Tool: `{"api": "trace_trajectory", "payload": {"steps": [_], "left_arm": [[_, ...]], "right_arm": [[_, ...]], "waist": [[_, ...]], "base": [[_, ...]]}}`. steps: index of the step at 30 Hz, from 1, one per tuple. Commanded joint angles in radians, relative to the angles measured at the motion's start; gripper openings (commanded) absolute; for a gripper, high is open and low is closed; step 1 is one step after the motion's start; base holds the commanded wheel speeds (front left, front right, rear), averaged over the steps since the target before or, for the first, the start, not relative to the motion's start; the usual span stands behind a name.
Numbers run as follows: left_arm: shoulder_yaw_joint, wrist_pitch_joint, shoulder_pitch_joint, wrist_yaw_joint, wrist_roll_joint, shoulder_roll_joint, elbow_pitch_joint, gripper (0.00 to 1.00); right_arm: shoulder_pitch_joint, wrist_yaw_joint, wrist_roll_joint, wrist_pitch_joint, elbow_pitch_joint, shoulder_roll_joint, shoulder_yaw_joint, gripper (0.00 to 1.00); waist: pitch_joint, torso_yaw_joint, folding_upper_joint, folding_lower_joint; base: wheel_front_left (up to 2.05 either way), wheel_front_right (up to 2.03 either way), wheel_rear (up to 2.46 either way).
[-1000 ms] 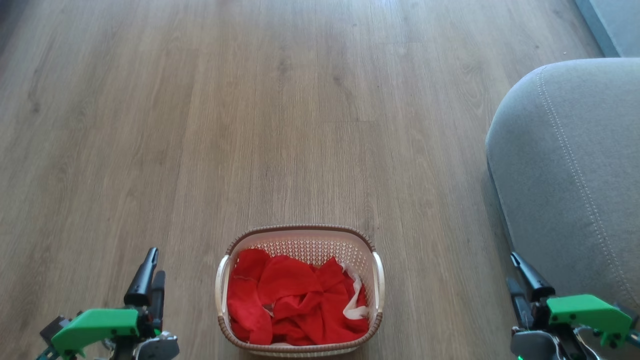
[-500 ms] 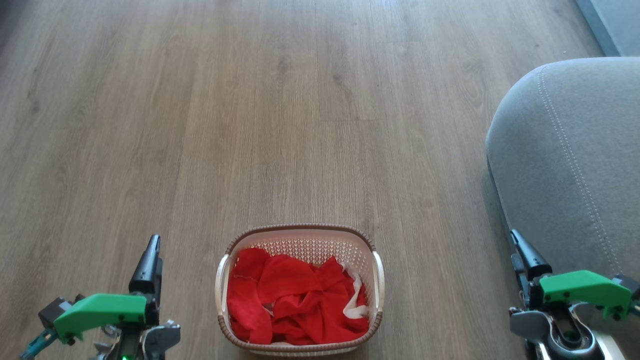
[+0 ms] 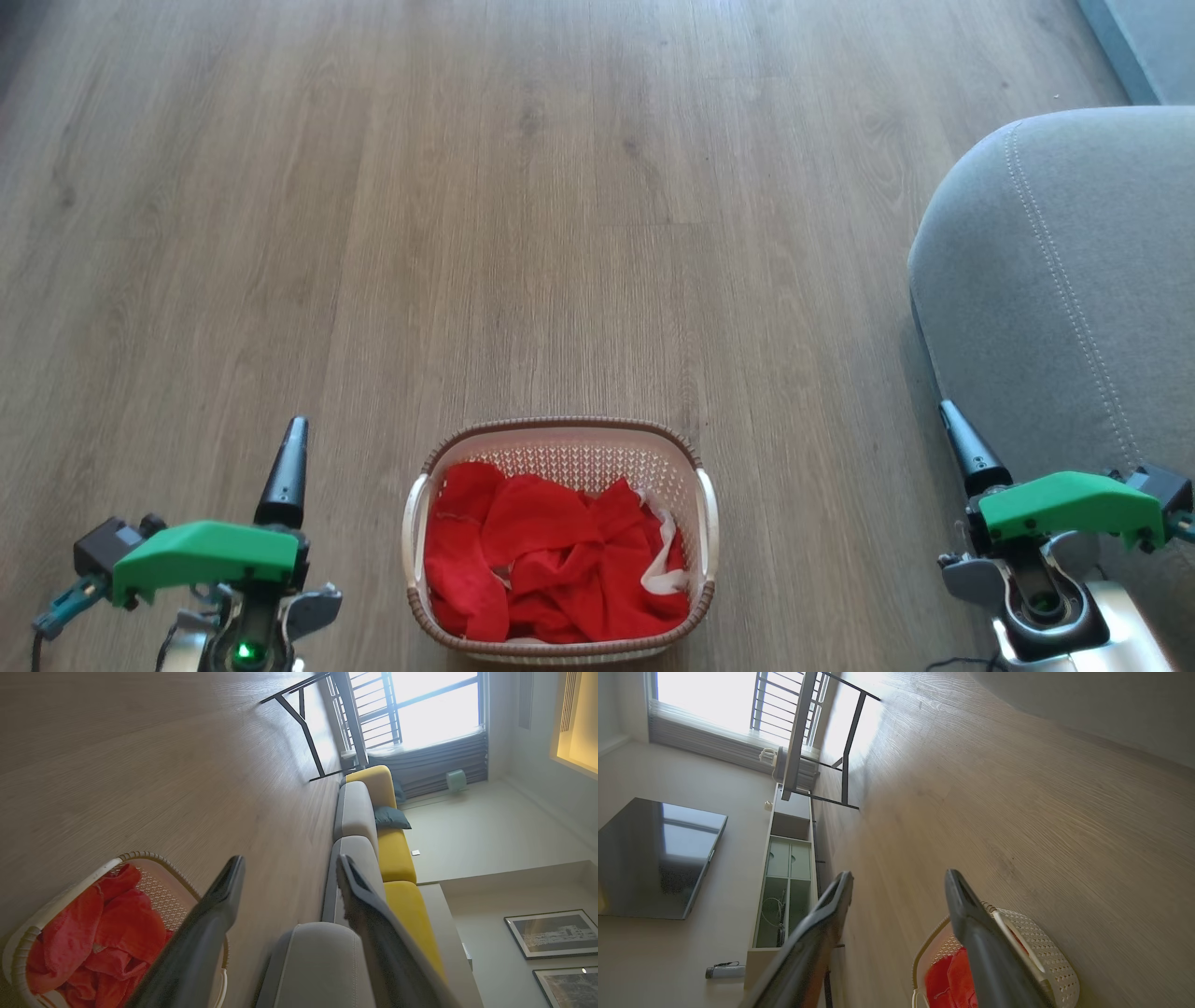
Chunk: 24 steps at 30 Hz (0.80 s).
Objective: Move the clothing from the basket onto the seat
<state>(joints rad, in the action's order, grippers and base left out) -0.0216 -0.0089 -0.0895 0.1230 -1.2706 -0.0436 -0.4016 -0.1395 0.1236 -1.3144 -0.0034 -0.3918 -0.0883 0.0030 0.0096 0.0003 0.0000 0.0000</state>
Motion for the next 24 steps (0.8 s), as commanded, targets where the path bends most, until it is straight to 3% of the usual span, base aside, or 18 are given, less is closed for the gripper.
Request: {"api": "trace_trajectory", "payload": {"steps": [1,24], "left_arm": [[-0.006,-0.011,-0.069,0.002,0.036,-0.020,0.027,1.00],[0.019,-0.075,-0.114,0.004,0.408,-0.034,0.066,1.00]], "right_arm": [[-0.062,0.002,0.030,-0.016,0.026,-0.027,0.015,1.00],[-0.133,0.004,0.303,-0.081,0.027,-0.062,0.094,1.00]], "waist": [[0.000,0.000,0.0000,0.0000],[0.002,-0.001,0.0000,0.0000]], "base": [[0.00,0.00,0.00],[0.00,0.00,0.00]]}}
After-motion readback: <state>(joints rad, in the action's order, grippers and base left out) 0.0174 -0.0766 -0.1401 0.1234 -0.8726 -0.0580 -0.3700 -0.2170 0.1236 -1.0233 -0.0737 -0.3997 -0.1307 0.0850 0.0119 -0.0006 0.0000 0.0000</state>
